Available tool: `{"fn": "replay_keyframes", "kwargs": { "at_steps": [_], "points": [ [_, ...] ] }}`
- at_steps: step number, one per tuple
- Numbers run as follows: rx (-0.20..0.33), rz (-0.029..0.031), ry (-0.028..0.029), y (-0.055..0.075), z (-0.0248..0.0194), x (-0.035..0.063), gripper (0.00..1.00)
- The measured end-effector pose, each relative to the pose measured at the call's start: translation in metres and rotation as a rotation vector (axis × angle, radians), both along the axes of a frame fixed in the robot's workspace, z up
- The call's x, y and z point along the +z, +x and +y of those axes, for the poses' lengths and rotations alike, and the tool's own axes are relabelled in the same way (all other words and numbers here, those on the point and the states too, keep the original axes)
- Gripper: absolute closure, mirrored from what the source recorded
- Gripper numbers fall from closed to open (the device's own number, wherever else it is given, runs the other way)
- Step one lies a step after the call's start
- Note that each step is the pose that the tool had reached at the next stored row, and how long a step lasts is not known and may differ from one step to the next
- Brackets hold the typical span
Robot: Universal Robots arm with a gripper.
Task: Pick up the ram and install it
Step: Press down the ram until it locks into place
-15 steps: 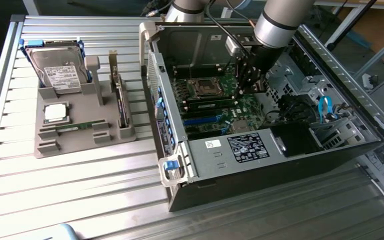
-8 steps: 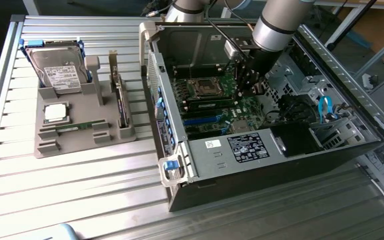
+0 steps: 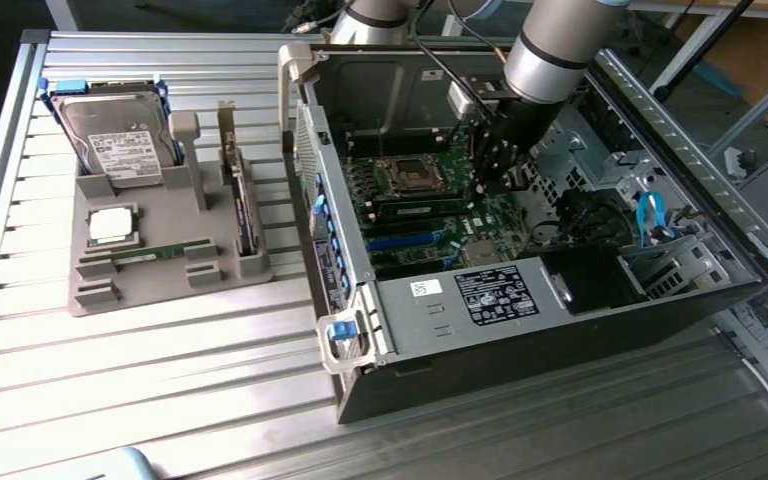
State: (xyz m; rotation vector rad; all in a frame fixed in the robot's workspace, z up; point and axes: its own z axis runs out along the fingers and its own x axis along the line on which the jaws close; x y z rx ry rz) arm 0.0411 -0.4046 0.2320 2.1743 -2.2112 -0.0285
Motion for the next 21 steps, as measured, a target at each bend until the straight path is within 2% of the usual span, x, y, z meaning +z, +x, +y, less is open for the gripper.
{"fn": "replay_keyframes", "kwargs": {
  "at_steps": [4,7,21],
  "points": [
    [0.000,0.0001,-0.0011,0.000,-0.0001,0.0083,0.89],
    [0.000,-0.0010,-0.0010,-0.003,-0.0001,0.0093,0.89],
    [0.000,-0.0129,-0.0011,-0.048,-0.0002,0.0094,0.89]
  ]
}}
